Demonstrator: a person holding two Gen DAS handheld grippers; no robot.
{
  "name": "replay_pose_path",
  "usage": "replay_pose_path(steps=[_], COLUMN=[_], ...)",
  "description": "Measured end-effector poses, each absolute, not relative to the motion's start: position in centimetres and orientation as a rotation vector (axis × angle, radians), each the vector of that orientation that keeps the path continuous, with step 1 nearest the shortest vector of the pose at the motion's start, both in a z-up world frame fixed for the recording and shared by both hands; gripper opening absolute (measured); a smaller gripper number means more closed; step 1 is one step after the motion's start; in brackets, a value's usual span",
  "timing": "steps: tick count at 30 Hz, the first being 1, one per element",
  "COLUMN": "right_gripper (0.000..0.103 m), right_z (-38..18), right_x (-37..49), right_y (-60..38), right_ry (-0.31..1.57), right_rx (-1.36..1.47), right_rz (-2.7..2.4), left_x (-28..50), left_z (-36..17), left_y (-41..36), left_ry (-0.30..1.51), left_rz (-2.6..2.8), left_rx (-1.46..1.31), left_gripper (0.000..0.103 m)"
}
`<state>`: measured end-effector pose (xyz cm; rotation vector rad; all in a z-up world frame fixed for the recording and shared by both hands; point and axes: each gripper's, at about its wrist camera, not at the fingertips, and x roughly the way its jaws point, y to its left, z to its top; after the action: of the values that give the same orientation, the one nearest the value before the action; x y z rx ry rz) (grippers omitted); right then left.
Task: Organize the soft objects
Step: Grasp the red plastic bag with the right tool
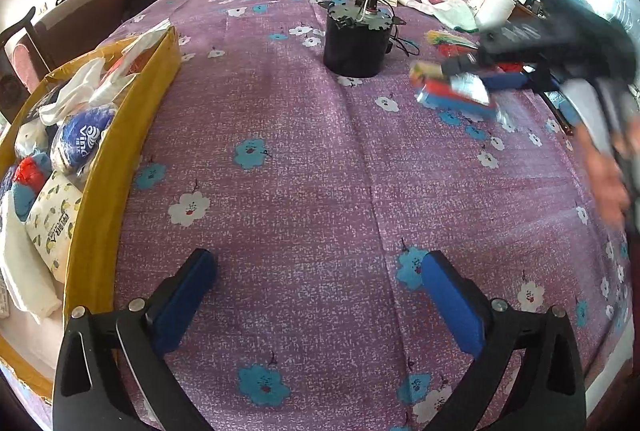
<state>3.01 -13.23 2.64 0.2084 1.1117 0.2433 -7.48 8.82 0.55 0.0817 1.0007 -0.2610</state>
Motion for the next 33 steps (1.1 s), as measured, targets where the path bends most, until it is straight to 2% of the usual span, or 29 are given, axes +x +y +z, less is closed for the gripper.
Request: replay_pose_path(steps=[3, 6, 9, 14, 18, 27, 28, 29, 30, 33], right_gripper=[0.067, 0.071, 0.082, 0.084, 0.084, 0.083, 0.083, 0.073, 0.056, 0.053], right_z=[2.8, 4.4, 7.0, 9.5, 8.9, 3.9, 3.3, 2.9, 2.5, 2.4], right_x=[-0.9, -3.9, -4.6, -3.7, -0.3, 8.5, 8.9, 9.0, 8.9, 7.3], right_y=[-10.6, -11.7, -17.0, -26.7, -27.8, -25.6, -25.4, -25.2, -25.2, -24.9], right_ry=[1.154, 1.101, 0.969, 0.833, 0.856, 0.997, 1.025, 1.036, 1.053, 1.042], right_rx=[0.157, 0.133, 0.181, 0.345, 0.329, 0.261, 0.252, 0.255, 0.269, 0.277], right_rz=[0.473, 0.503, 0.286, -0.062, -0.149, -0.215, -0.213, -0.206, -0.19, -0.174], left_x=[-7.5, -7.6, -7.6, -7.6, -7.6, -7.6, -7.6, -7.6, -7.6, -7.6], left_z=[0.6, 0.6, 0.6, 0.5, 0.4, 0.4, 0.4, 0.4, 0.4, 0.3], left_y=[8.9, 8.9, 8.9, 8.9, 8.6, 8.3, 8.3, 8.3, 8.4, 8.3], left_ry=[1.0, 0.998, 0.998, 0.999, 1.004, 1.006, 1.006, 1.006, 1.006, 1.006], left_rz=[-0.262, -0.265, -0.266, -0.26, -0.25, -0.244, -0.243, -0.243, -0.244, -0.244], left_rx=[0.079, 0.073, 0.071, 0.082, 0.102, 0.116, 0.116, 0.116, 0.116, 0.117], left_gripper=[0.103, 0.103, 0.103, 0.103, 0.103, 0.103, 0.103, 0.103, 0.103, 0.103])
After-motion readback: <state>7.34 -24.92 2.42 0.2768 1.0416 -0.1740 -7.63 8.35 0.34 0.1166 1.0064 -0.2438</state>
